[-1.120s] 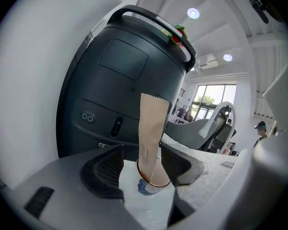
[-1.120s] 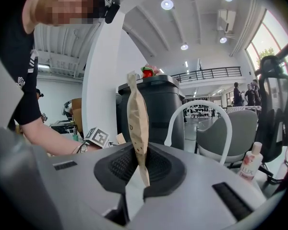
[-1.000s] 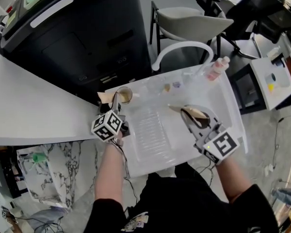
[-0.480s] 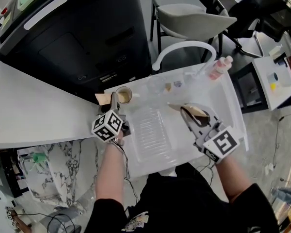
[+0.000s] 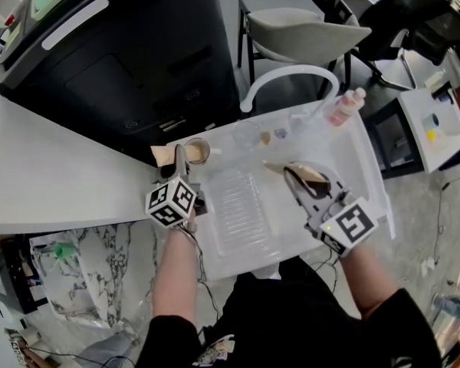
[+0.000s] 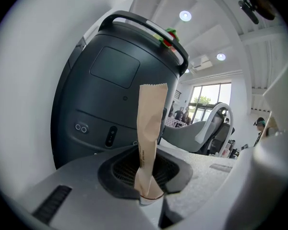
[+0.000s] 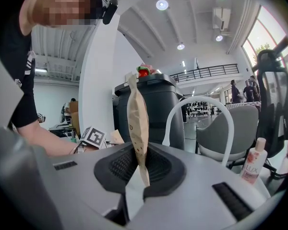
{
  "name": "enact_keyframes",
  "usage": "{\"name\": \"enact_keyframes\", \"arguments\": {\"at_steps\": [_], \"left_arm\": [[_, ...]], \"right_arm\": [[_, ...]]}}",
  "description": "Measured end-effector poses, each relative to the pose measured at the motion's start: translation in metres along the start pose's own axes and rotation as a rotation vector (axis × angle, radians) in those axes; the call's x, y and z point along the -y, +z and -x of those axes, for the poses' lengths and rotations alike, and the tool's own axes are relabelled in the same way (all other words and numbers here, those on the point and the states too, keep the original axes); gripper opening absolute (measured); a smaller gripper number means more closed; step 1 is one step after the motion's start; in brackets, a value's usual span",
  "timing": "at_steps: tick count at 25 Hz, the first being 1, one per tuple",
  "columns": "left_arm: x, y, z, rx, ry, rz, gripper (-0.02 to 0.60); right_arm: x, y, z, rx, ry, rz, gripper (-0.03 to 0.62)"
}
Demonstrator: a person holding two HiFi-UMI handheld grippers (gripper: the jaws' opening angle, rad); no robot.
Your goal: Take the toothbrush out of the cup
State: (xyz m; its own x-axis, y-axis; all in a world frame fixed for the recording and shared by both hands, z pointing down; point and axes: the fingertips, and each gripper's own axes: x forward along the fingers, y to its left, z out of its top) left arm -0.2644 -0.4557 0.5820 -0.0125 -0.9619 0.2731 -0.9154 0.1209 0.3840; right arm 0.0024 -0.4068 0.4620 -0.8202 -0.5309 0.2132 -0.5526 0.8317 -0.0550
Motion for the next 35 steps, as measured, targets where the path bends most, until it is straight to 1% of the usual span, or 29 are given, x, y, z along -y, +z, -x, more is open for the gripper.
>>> {"name": "enact_keyframes", "arguments": {"at_steps": [7,14,18,23,27,31,35], "left_arm": [[0.022,0.047,0.029,0.097,-0.055,-0.057,0.044],[0.05,0.093,0.078,0.179,-0.137,-0.146,0.043],[0.065,0.112,0.106,0.213,-0.182,-0.209,0.043],[0.079,0.125,0.137,0.235,-0.227,-0.265,0.043],[0.087,0.128,0.163,0.238,-0.249,-0.308,0.043],[0.095,0.124,0.192,0.232,-0.278,-0.344,0.043],[0.098,0.113,0.22,0.222,-0.315,-0.349,0.043]], "right_arm": [[-0.012,0.009,0.0,0.011,-0.001,-0.011,0.028],[-0.034,0.022,-0.003,0.05,0.013,-0.002,0.028],[-0.045,0.03,-0.004,0.07,0.013,0.004,0.028],[-0.057,0.039,-0.002,0.096,0.001,0.01,0.028],[-0.069,0.044,0.001,0.105,-0.002,0.015,0.028],[-0.084,0.045,0.005,0.11,-0.009,0.021,0.028],[-0.102,0.046,0.013,0.118,-0.026,0.026,0.028]]}}
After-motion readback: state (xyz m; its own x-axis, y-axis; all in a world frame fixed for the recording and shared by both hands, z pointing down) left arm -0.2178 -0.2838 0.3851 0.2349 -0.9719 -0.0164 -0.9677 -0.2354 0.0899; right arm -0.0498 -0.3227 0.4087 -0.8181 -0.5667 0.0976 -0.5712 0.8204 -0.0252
